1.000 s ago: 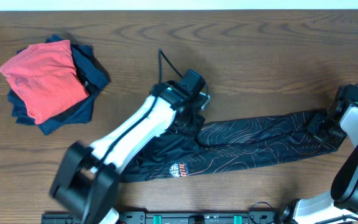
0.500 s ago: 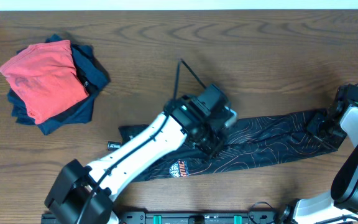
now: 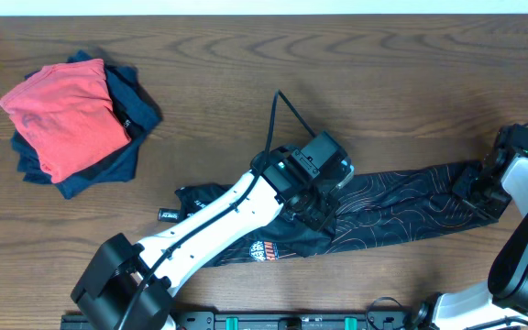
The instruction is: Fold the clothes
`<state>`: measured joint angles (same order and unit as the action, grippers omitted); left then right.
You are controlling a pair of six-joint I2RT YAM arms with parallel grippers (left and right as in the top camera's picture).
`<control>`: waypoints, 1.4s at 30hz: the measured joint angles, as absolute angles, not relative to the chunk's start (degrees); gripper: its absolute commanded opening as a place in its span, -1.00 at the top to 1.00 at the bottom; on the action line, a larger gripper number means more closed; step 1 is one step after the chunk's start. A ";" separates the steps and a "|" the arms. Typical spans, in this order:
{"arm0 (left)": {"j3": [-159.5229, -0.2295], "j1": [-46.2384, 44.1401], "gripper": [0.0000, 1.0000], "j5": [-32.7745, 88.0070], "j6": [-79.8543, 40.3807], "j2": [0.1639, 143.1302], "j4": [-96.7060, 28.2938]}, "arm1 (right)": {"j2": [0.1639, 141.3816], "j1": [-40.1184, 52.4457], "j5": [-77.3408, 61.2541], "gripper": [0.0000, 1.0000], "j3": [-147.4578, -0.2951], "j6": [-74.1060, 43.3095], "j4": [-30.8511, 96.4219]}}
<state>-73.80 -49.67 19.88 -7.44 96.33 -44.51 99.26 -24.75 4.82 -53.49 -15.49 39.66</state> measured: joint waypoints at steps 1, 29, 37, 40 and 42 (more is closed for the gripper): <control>-73.80 -49.65 0.18 19.62 -7.51 96.33 -44.51 | 99.26 -24.75 4.82 0.30 -53.49 -15.49 39.66; -73.19 -37.15 -0.39 10.52 -13.26 96.86 -52.75 | 99.26 -24.75 4.86 0.29 -53.52 -15.49 39.75; -69.71 -38.63 -0.39 11.68 -8.88 105.06 -50.13 | 99.26 -24.75 4.86 0.29 -53.52 -15.49 39.75; -69.67 -38.63 -0.29 11.68 -7.84 107.20 -50.02 | 99.26 -24.75 4.89 0.30 -53.52 -15.49 39.75; -69.67 -38.63 -0.01 11.70 -7.42 107.28 -49.87 | 99.26 -24.75 4.89 0.30 -53.52 -15.49 39.75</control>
<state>-69.67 -38.63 11.70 -7.42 107.28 -49.87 99.26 -24.75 4.89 -53.52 -15.49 39.75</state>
